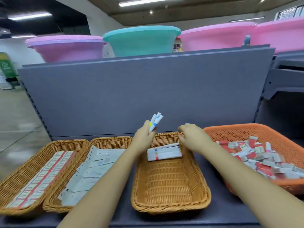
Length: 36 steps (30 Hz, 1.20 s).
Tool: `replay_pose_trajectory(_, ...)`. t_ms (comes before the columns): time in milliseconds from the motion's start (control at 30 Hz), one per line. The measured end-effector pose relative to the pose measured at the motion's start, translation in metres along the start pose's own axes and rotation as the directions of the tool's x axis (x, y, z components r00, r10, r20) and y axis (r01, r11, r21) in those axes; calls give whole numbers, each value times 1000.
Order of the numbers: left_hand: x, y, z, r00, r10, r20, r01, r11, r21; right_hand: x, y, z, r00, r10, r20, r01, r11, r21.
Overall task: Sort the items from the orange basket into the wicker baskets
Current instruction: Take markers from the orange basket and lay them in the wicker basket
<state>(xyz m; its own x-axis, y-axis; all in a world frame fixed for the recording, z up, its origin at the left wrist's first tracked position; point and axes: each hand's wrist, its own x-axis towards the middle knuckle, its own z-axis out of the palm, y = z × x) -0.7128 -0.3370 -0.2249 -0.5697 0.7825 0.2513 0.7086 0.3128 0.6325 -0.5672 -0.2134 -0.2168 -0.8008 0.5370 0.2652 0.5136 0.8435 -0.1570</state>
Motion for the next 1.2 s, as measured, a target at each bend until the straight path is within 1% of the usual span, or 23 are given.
replay_pose_trajectory(133,-4,-38,-28,996,60,71,-73,976,204,10,-48,25,1000,-2,13,2,1000,0)
replay_pose_trajectory(233,-5,-58,-41,987,93,133,-138,916,377,13,-71,41,1000,6,30,-7,1000,14)
replay_pose_trajectory(433,-5,-79,-40,969,132,210,-230,794,562,4,-86,47,998,55,10,-56,995,80)
replay_pose_trajectory(533,-5,-79,-35,961,163,222,-266,756,598,2,-89,44,998,49,-28,-47,995,88)
replay_pose_trajectory(633,-5,-73,-31,958,182,222,-281,745,605,1,-93,46,999,14,-34,-10,995,102)
replay_pose_trajectory(733,-4,-69,-27,954,180,239,-292,734,614,2,-92,45,999,16,-37,-13,996,93)
replay_pose_trajectory(800,-2,-68,-25,950,177,257,-303,726,618,3,-90,42,1000,9,-21,-8,997,79)
replay_pose_trajectory(867,-1,-68,-24,946,174,273,-312,716,624,3,-87,39,1000,-16,8,15,999,28)
replay_pose_trajectory(967,1,-67,-25,946,152,288,-305,719,625,4,-75,37,999,-37,29,35,998,51)
replay_pose_trajectory(1033,2,-67,-26,949,135,286,-292,724,625,4,-66,39,1000,-17,9,16,991,130)
replay_pose_trajectory(1100,4,-65,-27,952,117,282,-273,737,618,4,-59,43,998,43,-41,-28,949,313)
replay_pose_trajectory(1133,4,-63,-28,955,107,275,-260,748,611,5,-58,44,994,100,-44,-71,894,442)
replay_pose_trajectory(1167,4,-61,-28,960,98,264,-243,760,602,5,-59,44,986,165,-20,-120,793,597)
replay_pose_trajectory(1200,4,-59,-28,964,92,249,-227,773,592,5,-61,45,975,218,38,-171,632,756)
